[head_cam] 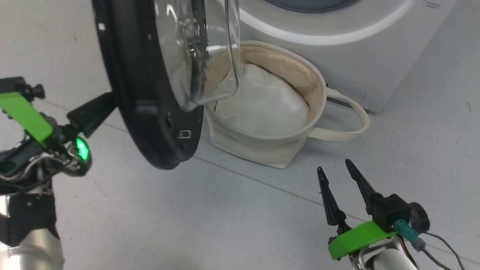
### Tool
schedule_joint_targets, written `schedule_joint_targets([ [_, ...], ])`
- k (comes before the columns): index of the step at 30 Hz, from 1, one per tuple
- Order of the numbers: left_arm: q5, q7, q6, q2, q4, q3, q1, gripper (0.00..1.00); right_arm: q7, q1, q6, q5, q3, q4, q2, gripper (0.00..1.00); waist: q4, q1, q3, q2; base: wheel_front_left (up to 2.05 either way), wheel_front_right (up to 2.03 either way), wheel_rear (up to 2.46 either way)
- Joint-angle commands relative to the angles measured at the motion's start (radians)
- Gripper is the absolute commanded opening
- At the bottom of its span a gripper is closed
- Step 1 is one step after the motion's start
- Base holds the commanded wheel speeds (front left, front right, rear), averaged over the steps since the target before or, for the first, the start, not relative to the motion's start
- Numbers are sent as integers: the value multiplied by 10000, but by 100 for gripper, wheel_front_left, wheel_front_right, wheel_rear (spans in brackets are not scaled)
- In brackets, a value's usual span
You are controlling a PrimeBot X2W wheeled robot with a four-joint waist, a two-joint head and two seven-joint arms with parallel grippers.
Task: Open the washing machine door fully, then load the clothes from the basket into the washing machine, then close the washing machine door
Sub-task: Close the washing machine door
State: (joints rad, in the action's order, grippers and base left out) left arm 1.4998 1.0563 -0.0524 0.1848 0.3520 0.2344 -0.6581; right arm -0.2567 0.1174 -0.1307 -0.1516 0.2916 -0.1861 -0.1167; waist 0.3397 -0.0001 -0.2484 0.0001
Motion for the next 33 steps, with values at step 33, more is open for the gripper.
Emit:
schedule_joint_targets([
  [33,1801,-2511,1824,-1344,1520,-2488,420,0,-51,-207,0,-608,-69,339,662,100,-2777,1,845,-1,0,0,0],
])
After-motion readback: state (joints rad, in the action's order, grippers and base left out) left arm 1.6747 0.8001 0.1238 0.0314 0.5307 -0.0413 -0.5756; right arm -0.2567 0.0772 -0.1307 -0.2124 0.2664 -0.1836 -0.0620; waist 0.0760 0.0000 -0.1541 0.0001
